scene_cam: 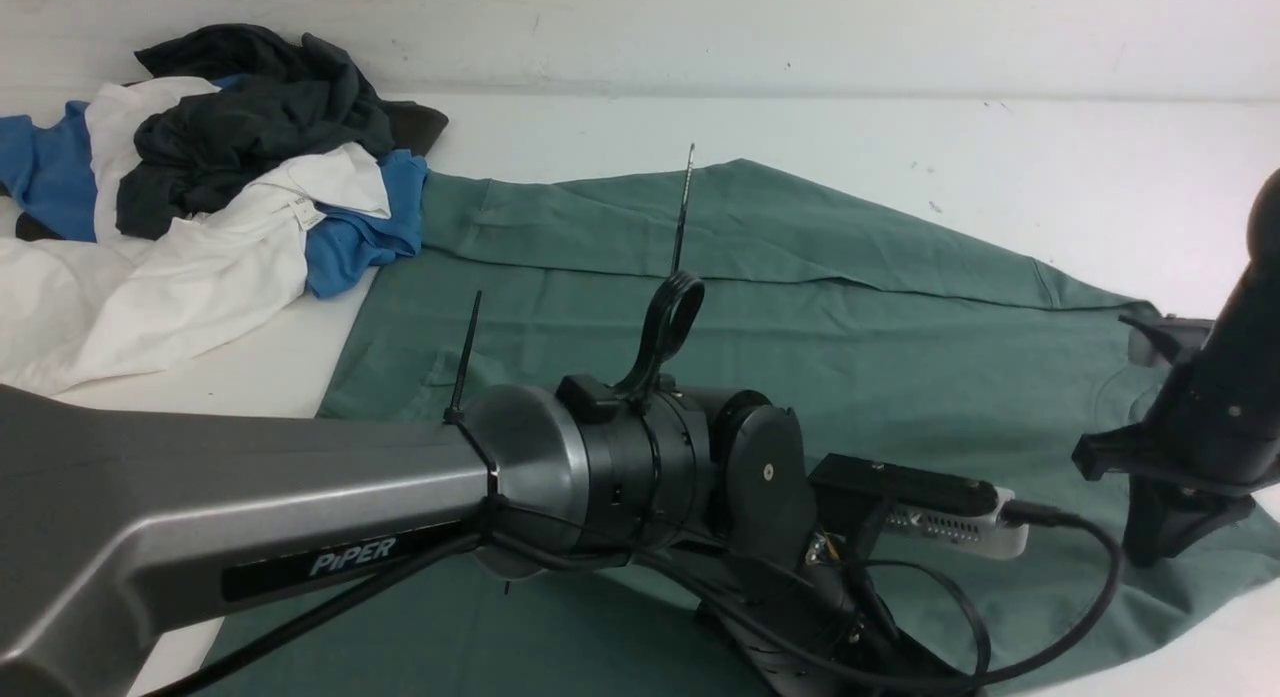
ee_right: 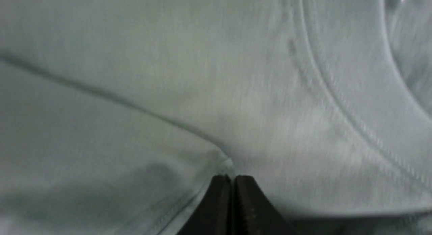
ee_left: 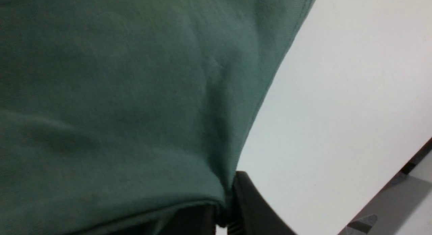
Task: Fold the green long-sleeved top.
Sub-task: Use the left arm to clamp the cuff farthest from it
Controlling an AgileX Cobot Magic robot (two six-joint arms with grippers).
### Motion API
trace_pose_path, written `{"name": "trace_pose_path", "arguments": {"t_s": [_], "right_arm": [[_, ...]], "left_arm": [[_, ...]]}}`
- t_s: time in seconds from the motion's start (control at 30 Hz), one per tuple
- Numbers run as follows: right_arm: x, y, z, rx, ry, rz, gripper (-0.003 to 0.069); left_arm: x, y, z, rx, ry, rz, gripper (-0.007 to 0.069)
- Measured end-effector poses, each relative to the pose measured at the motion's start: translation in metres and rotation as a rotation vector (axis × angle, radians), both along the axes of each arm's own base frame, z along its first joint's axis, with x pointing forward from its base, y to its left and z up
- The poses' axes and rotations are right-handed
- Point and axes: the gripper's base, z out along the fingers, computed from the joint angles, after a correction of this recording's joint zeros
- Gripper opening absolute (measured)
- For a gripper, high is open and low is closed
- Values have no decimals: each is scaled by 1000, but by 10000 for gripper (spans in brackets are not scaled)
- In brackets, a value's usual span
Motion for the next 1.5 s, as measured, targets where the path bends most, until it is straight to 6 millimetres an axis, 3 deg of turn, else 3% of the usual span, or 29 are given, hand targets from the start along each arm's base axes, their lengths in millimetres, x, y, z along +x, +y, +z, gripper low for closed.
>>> {"name": "trace_pose_path", "arguments": {"t_s": [0.4, 0.67, 0.9, 1.07, 1.17, 1.37, 1.5], "right_arm": [[-67, -9, 43, -136, -62, -37, 0], [-72, -14, 42, -188, -52, -85, 0], [-72, -14, 42, -192, -49, -106, 3], [-72, -15, 42, -209, -50, -106, 65], [-72, -18, 42, -236, -52, -128, 169], [-73, -20, 44, -258, -60, -147, 302], [-76, -12, 53, -171, -87, -181, 325]], "left_arm": [[-2, 1, 0, 10, 18, -10, 16], [-8, 0, -1, 21, 52, -32, 16], [-26, -9, 0, 33, 67, -92, 16], [-31, -9, -1, 47, 91, -107, 46], [-33, -8, -1, 57, 111, -114, 165], [-37, -11, 9, 59, 171, -152, 379], [-32, -16, 35, 75, 133, -233, 421]]}}
